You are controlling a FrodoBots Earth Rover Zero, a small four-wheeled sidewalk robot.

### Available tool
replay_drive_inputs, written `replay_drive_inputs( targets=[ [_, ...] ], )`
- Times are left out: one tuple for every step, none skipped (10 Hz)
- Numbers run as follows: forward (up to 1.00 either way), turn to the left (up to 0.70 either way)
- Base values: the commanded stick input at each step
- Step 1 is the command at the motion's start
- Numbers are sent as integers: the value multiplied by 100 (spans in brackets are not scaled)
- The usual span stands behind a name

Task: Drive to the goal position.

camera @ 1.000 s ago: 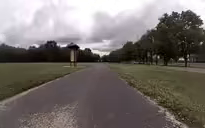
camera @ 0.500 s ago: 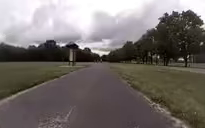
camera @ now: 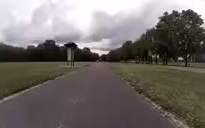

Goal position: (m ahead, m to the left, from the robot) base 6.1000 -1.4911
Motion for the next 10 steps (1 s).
replay_drive_inputs(
  targets=[
    [70,0],
    [70,0],
    [70,0],
    [70,0],
    [70,0],
    [70,0],
    [70,0],
    [70,0],
    [70,0],
    [70,0]
  ],
)
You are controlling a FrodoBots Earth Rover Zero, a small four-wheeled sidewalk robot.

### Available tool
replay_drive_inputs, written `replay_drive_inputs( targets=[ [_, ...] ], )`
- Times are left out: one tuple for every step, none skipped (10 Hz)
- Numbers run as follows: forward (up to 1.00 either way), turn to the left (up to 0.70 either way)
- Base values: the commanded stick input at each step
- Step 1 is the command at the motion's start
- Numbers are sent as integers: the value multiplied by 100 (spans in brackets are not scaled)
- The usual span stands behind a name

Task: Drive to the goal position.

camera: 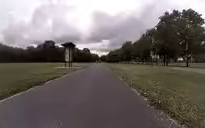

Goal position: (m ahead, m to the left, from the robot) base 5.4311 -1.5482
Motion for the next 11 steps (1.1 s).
replay_drive_inputs(
  targets=[
    [70,0],
    [70,0],
    [70,0],
    [70,0],
    [70,0],
    [70,0],
    [70,0],
    [70,0],
    [70,0],
    [70,0],
    [70,0]
  ],
)
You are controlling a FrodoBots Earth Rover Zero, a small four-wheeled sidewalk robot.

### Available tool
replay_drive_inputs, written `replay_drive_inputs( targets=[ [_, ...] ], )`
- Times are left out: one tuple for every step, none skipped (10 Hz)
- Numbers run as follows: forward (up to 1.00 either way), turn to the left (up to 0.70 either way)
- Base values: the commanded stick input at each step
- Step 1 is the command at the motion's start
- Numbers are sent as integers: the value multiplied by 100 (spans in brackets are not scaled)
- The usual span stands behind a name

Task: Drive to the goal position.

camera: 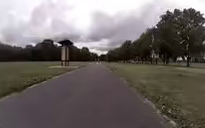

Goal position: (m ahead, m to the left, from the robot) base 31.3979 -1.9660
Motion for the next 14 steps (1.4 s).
replay_drive_inputs(
  targets=[
    [70,0],
    [70,0],
    [70,0],
    [70,0],
    [70,0],
    [70,0],
    [70,0],
    [70,0],
    [70,0],
    [70,0],
    [70,0],
    [70,0],
    [70,0],
    [70,0]
  ],
)
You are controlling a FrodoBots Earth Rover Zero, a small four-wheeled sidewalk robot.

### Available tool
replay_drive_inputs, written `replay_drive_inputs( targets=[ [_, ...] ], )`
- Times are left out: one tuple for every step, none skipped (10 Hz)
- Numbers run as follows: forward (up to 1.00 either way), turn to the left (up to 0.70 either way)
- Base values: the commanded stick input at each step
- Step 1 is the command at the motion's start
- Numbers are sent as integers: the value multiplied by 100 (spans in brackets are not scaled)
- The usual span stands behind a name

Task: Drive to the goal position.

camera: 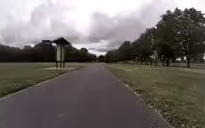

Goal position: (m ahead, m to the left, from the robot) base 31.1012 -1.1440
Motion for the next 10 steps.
replay_drive_inputs(
  targets=[
    [70,0],
    [70,0],
    [70,0],
    [70,0],
    [70,0],
    [70,0],
    [70,0],
    [70,0],
    [70,0],
    [70,0]
  ],
)
